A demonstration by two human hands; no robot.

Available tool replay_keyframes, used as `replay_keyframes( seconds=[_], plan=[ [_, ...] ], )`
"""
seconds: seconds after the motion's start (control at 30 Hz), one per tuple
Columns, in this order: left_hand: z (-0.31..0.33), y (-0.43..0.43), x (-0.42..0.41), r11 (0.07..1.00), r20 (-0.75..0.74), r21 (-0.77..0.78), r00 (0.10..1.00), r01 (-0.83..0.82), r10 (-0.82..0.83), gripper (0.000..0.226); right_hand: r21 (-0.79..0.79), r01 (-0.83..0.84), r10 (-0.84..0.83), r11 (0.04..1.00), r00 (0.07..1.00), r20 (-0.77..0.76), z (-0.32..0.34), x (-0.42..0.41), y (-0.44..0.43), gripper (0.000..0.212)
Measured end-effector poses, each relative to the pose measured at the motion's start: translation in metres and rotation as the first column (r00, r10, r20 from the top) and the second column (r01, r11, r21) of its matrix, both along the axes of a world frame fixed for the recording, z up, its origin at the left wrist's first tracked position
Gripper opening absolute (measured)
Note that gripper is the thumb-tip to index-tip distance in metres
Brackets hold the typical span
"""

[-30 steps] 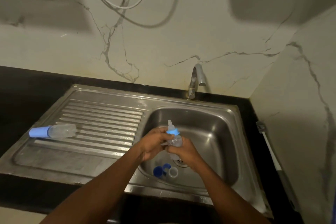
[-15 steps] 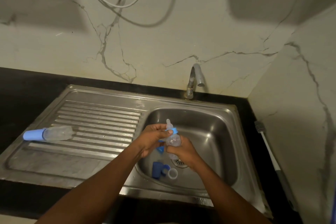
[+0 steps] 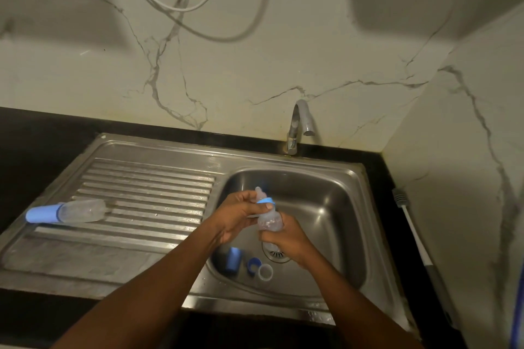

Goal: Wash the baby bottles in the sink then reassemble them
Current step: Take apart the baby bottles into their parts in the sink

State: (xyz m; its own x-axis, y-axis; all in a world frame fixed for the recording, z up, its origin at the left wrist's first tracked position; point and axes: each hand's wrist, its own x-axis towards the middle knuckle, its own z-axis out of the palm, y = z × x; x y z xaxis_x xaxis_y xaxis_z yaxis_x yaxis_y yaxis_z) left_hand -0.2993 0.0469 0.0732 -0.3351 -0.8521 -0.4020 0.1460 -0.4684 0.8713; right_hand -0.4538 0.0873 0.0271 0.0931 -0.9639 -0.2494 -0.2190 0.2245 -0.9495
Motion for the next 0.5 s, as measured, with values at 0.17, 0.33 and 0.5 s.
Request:
replay_keyframes(
  seconds=[0.17, 0.33, 0.5],
  plan=[
    [0.004, -0.001, -0.001, 0.987, -0.159, 0.136, 0.982, -0.079, 0.101, 0.030, -0.006, 0.040, -0.040, 0.999, 0.999, 0.022, -0.004, -0.002, 0.002, 0.036],
    [0.005, 0.002, -0.001, 0.965, -0.225, 0.214, 0.953, -0.155, 0.203, 0.025, 0.038, 0.072, -0.076, 0.997, 0.990, 0.120, -0.008, -0.007, 0.002, 0.048],
    [0.003, 0.006, 0.002, 0.952, -0.216, 0.242, 0.947, -0.186, 0.239, 0.019, 0.066, 0.152, -0.163, 0.986, 0.966, 0.199, -0.011, -0.013, 0.003, 0.056]
  ],
)
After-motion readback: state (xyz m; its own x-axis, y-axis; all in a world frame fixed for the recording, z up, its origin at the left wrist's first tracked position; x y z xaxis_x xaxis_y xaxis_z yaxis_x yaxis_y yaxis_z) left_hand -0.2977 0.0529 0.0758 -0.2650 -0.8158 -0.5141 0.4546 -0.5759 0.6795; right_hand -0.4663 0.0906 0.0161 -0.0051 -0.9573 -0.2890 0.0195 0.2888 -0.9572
